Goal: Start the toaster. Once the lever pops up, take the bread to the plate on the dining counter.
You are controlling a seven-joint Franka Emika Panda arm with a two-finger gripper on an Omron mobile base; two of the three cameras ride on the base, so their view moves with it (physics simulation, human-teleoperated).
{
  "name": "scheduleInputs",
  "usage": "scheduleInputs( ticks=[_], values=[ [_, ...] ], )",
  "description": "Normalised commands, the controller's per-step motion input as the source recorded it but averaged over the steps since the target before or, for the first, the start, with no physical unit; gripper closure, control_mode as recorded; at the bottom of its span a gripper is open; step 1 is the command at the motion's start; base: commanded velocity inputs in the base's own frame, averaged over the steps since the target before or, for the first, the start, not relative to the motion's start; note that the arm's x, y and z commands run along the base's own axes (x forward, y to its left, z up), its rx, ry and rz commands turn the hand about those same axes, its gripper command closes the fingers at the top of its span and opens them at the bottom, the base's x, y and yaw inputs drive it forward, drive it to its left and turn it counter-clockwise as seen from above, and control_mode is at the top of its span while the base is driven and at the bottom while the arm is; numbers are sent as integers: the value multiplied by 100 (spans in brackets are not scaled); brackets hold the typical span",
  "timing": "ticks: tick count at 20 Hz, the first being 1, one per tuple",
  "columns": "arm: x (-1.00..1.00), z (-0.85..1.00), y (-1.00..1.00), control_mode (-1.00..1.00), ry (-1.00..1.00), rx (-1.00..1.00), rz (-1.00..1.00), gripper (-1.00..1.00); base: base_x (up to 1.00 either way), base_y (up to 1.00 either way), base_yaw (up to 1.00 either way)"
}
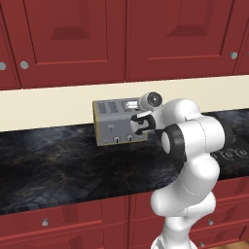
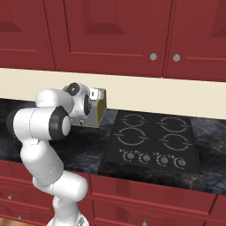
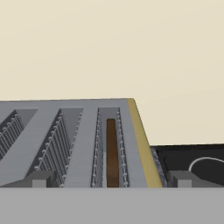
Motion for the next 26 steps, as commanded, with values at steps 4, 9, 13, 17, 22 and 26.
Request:
scheduleInputs(
  ticks=[4, 9, 13, 17, 22, 26],
  values=[
    [0, 0, 0, -100, 0, 0, 0, -100, 0, 0, 0],
    [0, 0, 0, -100, 0, 0, 0, -100, 0, 0, 0],
    [0, 0, 0, -100, 0, 0, 0, -100, 0, 0, 0],
    [0, 0, 0, -100, 0, 0, 0, -100, 0, 0, 0],
    [0, 0, 0, -100, 0, 0, 0, -100, 0, 0, 0],
    [0, 0, 0, -100, 0, 0, 0, -100, 0, 0, 0]
  ],
)
